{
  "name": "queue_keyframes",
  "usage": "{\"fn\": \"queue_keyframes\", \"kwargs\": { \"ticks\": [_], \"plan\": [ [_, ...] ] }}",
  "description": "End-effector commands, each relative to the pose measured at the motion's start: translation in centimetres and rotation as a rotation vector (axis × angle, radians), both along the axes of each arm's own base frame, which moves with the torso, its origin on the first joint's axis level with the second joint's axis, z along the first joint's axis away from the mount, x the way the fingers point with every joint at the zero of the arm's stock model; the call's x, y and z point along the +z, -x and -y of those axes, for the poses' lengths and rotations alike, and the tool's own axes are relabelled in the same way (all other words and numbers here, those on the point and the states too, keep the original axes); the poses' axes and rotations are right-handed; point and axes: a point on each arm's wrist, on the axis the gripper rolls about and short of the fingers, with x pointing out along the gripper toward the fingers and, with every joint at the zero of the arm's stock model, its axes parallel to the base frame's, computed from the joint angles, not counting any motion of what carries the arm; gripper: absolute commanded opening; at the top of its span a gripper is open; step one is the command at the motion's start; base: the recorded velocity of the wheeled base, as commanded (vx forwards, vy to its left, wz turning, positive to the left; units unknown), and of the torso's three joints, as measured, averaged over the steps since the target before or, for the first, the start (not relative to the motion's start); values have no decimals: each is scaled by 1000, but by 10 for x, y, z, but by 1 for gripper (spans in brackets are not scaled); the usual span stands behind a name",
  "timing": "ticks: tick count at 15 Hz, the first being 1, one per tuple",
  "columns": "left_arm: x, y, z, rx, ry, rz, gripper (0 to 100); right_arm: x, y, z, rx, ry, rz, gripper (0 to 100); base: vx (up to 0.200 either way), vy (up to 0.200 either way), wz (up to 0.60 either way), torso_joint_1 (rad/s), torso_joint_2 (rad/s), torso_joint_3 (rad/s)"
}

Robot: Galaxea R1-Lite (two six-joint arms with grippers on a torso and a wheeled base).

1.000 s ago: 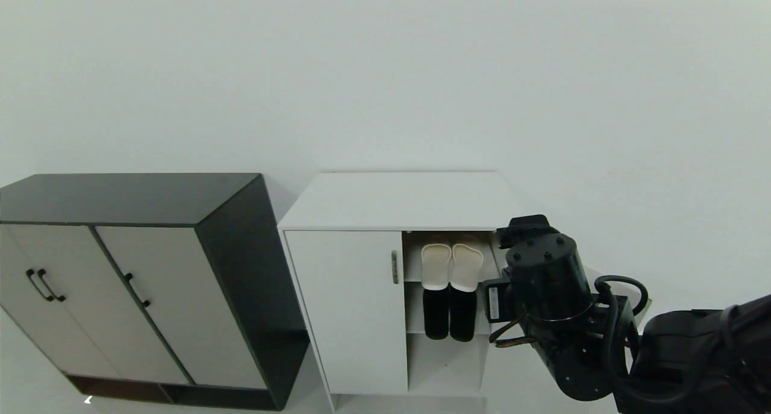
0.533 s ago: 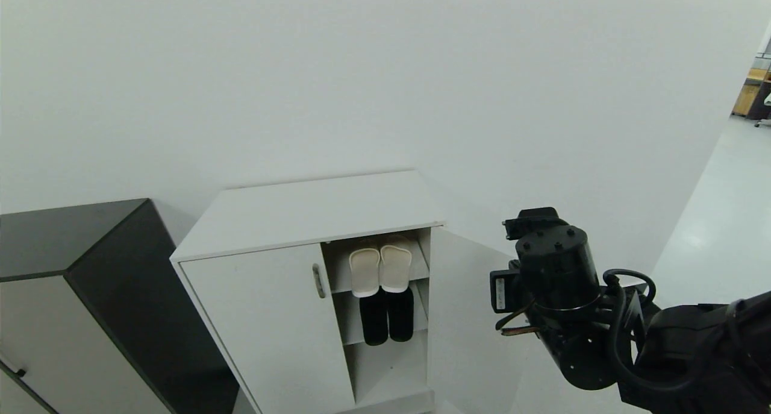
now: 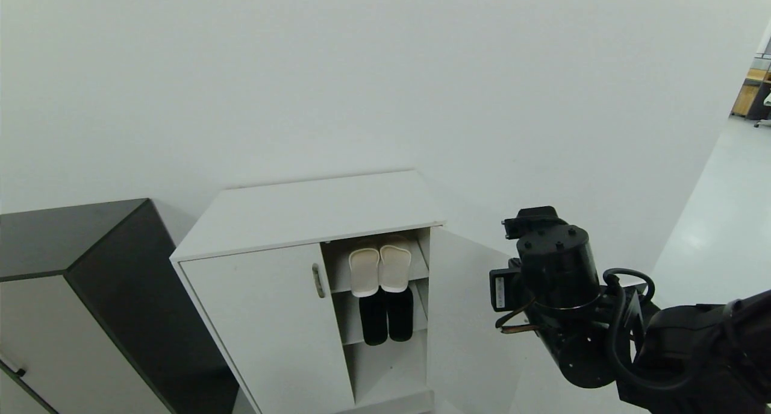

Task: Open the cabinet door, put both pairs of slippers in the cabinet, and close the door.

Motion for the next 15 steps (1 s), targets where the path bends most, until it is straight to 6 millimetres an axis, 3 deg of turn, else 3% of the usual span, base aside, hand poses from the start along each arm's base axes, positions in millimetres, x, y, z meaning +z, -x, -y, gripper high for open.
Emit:
{"fn": "queue_keyframes", "kwargs": {
  "ticks": [1, 6, 8, 11, 13, 15],
  "plan": [
    [0, 0, 0, 0, 0, 0, 0, 1, -1, 0, -2, -2, 2, 0, -200, 0, 0, 2, 2, 7],
    [0, 0, 0, 0, 0, 0, 0, 4, -4, 0, -9, -10, 10, 0, -200, 0, 0, 1, 0, 3],
    [0, 0, 0, 0, 0, 0, 0, 11, -27, 12, -34, -40, 20, 0, 0, 0, 0, 0, 0, 0],
    [0, 0, 0, 0, 0, 0, 0, 21, -76, 41, -54, -82, -11, 0, 0, 0, 0, 0, 0, 0],
    [0, 0, 0, 0, 0, 0, 0, 19, -107, 53, -99, -96, -10, 0, 0, 0, 0, 0, 0, 0],
    [0, 0, 0, 0, 0, 0, 0, 12, -126, 58, -100, -105, -19, 0, 0, 0, 0, 0, 0, 0]
  ]
}}
